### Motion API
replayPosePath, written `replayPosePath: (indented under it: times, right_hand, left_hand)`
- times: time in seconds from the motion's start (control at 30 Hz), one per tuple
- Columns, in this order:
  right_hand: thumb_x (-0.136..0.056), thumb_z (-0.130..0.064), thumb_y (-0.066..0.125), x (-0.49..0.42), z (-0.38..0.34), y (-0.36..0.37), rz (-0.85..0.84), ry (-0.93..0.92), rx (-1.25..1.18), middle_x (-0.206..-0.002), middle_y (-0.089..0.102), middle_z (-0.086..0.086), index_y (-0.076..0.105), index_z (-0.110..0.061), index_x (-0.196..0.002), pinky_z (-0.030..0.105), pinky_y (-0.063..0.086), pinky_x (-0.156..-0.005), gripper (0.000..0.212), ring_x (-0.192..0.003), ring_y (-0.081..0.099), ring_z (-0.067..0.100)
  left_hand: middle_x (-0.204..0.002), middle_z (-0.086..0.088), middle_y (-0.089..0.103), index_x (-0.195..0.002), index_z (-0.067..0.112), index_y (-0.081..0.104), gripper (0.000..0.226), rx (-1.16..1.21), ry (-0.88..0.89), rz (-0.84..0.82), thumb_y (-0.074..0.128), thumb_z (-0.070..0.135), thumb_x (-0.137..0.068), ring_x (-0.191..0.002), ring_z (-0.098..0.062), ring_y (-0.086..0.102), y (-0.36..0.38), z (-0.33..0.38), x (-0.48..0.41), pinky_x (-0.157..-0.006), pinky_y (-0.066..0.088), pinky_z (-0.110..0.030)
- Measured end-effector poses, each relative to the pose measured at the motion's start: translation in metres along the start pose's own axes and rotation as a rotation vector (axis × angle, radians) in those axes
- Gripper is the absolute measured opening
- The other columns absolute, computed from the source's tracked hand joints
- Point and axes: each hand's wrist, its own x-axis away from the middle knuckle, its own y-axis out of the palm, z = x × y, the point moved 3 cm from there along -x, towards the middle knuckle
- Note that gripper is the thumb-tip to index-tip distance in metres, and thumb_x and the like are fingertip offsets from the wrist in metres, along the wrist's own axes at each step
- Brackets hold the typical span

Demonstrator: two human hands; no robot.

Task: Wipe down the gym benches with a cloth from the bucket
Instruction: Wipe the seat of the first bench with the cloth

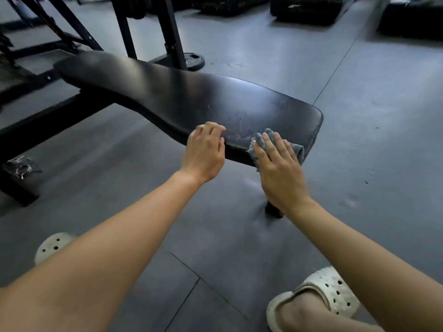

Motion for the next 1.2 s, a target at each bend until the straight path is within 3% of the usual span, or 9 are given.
replayPosePath:
  times: [0.2,0.37,0.5,0.67,0.9,1.03,1.2]
  right_hand:
    - [-0.108,-0.032,0.037,-0.060,-0.030,0.019,-0.199,-0.241,0.100,-0.163,0.026,0.020,0.029,-0.007,-0.157,0.052,0.024,-0.122,0.055,-0.153,0.018,0.040]
    - [-0.106,-0.028,0.046,-0.104,-0.070,0.035,-0.200,-0.382,0.149,-0.164,0.023,0.022,0.027,-0.004,-0.158,0.053,0.025,-0.123,0.060,-0.152,0.018,0.042]
    - [-0.105,-0.033,0.048,-0.113,-0.085,0.039,-0.179,-0.326,0.126,-0.162,0.030,0.021,0.029,-0.006,-0.157,0.050,0.027,-0.122,0.062,-0.151,0.026,0.039]
    - [-0.101,-0.044,0.057,-0.089,-0.061,0.025,-0.149,-0.189,0.133,-0.161,0.035,0.014,0.036,-0.012,-0.155,0.046,0.032,-0.120,0.066,-0.149,0.034,0.032]
    - [-0.098,-0.038,0.064,-0.046,-0.038,0.003,-0.157,-0.041,0.228,-0.156,0.042,0.018,0.044,-0.010,-0.151,0.047,0.031,-0.121,0.063,-0.144,0.040,0.038]
    - [-0.101,-0.043,0.055,-0.067,-0.055,0.013,-0.266,0.005,0.170,-0.161,0.033,0.017,0.036,-0.009,-0.155,0.049,0.025,-0.123,0.067,-0.150,0.028,0.038]
    - [-0.103,-0.056,0.038,-0.117,-0.081,0.026,-0.435,-0.070,0.101,-0.169,0.009,0.010,0.016,-0.014,-0.162,0.043,0.007,-0.128,0.075,-0.156,0.004,0.032]
  left_hand:
    - [-0.122,-0.010,0.062,-0.116,0.008,0.064,0.031,-0.070,-0.060,0.096,0.042,0.022,-0.099,-0.117,-0.034,0.056,-0.004,-0.077,-0.019,-0.107,0.041,-0.050]
    - [-0.126,-0.008,0.061,-0.118,0.011,0.063,0.034,-0.022,-0.127,0.106,0.037,0.027,-0.104,-0.124,-0.031,0.054,0.004,-0.110,-0.024,-0.112,0.036,-0.051]
    - [-0.125,-0.006,0.063,-0.117,0.012,0.064,0.035,0.017,-0.109,0.103,0.035,0.028,-0.104,-0.124,-0.029,0.055,0.002,-0.114,-0.023,-0.113,0.036,-0.051]
    - [-0.138,-0.004,0.060,-0.128,0.014,0.062,0.044,0.036,-0.096,0.021,0.030,0.032,-0.104,-0.137,-0.027,0.048,-0.002,-0.119,-0.018,-0.117,0.029,-0.053]
    - [-0.157,-0.001,0.045,-0.146,0.019,0.051,0.041,-0.015,-0.053,-0.154,0.035,0.029,-0.109,-0.150,-0.024,0.033,-0.013,-0.121,-0.019,-0.124,0.019,-0.053]
    - [-0.154,-0.003,0.047,-0.142,0.017,0.054,0.039,0.001,-0.067,-0.116,0.039,0.029,-0.108,-0.147,-0.027,0.034,-0.017,-0.136,-0.019,-0.123,0.020,-0.053]
    - [-0.148,-0.008,0.050,-0.135,0.013,0.057,0.034,0.065,-0.122,-0.036,0.045,0.025,-0.105,-0.143,-0.030,0.039,-0.020,-0.177,-0.026,-0.118,0.030,-0.055]
